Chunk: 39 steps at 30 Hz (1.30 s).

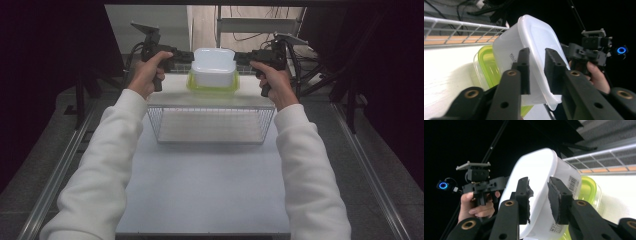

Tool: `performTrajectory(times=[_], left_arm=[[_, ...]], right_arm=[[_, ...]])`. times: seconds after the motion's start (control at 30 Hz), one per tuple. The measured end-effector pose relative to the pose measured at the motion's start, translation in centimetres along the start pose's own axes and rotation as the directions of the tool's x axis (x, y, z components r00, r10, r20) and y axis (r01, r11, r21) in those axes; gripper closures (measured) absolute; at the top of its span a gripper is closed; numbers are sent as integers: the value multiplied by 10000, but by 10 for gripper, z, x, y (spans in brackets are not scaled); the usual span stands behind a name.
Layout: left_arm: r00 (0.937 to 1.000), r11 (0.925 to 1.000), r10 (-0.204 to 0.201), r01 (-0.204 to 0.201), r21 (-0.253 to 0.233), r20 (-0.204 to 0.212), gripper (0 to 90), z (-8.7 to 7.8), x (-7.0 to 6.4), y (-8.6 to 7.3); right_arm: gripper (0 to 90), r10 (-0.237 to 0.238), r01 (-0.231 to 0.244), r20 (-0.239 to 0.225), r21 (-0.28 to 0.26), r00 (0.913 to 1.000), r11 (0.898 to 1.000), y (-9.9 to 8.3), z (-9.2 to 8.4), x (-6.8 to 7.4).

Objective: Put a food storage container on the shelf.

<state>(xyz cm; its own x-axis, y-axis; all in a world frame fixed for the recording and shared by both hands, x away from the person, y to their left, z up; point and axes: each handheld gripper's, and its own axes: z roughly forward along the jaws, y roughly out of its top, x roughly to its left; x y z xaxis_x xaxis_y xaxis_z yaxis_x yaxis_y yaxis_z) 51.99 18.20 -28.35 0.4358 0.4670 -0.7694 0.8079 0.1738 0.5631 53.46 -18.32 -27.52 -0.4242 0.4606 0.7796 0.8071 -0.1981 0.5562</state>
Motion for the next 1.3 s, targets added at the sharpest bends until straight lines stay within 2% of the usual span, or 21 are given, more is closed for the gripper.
performTrajectory(times=[0.07,0.17,0.27,0.37,0.43,0.5,0.57,0.77,0.8,0.9,0.93,0.97,1.03,1.1,1.17,1.23,1.3], left_arm=[[9994,9994,314,-316,-130,-171,670,-3,-3,-1],[9956,9959,857,-868,-260,-384,583,-9,-10,-4],[9883,9887,1436,-1455,-351,-508,487,-16,-20,-10],[9733,9758,2142,-2171,-276,-829,418,-20,-29,-18],[9654,9677,2466,-2500,-313,-848,387,-24,-35,-24],[9578,9601,2743,-2778,-314,-853,365,-29,-39,-30],[9471,9507,3043,-3087,-300,-1024,347,-35,-43,-35],[9239,9313,3576,-3637,-218,-1359,318,-59,-48,-56],[9232,9301,3603,-3665,-237,-1337,317,-62,-49,-59],[9084,9165,3941,-3999,-143,-1398,316,-73,-50,-76],[9069,9147,3985,-4040,-132,-1370,316,-75,-50,-81],[9072,9145,4000,-4046,-97,-1303,316,-76,-49,-85],[9021,9112,4095,-4117,126,-1361,315,-79,-47,-99],[8948,9059,4222,-4225,303,-1449,314,-81,-44,-111],[8929,9050,4242,-4238,364,-1506,313,-84,-40,-125],[8881,9010,4329,-4316,437,-1545,312,-84,-36,-135],[8852,8985,4386,-4359,524,-1551,311,-85,-33,-147]], right_arm=[[649,-171,171,42,-131,9998,9998,0,-3,4],[600,-727,736,414,-211,9965,9971,-2,-9,9],[555,-1301,1318,711,-189,9889,9911,-5,-14,16],[502,-2174,2194,1071,-68,9702,9756,-12,-19,27],[474,-2729,2743,1314,73,9530,9616,-18,-22,33],[444,-3113,3115,1320,199,9411,9500,-22,-25,38],[421,-3448,3425,1372,413,9286,9386,-26,-29,41],[386,-4049,3977,1602,766,9002,9143,-39,-47,45],[381,-4204,4125,1609,811,8930,9073,-43,-51,46],[375,-4549,4459,1603,907,8760,8905,-52,-59,46],[373,-4687,4584,1613,984,8685,8833,-56,-62,45],[371,-4713,4607,1602,1002,8673,8819,-60,-63,45],[368,-4733,4628,1525,1003,8676,8808,-68,-67,41],[366,-4836,4716,1553,1092,8614,8750,-77,-70,39],[364,-4937,4810,1544,1132,8558,8694,-87,-74,36],[364,-5023,4886,1536,1198,8509,8643,-97,-79,33],[361,-5185,5020,1505,1354,8417,8542,-107,-83,31]])
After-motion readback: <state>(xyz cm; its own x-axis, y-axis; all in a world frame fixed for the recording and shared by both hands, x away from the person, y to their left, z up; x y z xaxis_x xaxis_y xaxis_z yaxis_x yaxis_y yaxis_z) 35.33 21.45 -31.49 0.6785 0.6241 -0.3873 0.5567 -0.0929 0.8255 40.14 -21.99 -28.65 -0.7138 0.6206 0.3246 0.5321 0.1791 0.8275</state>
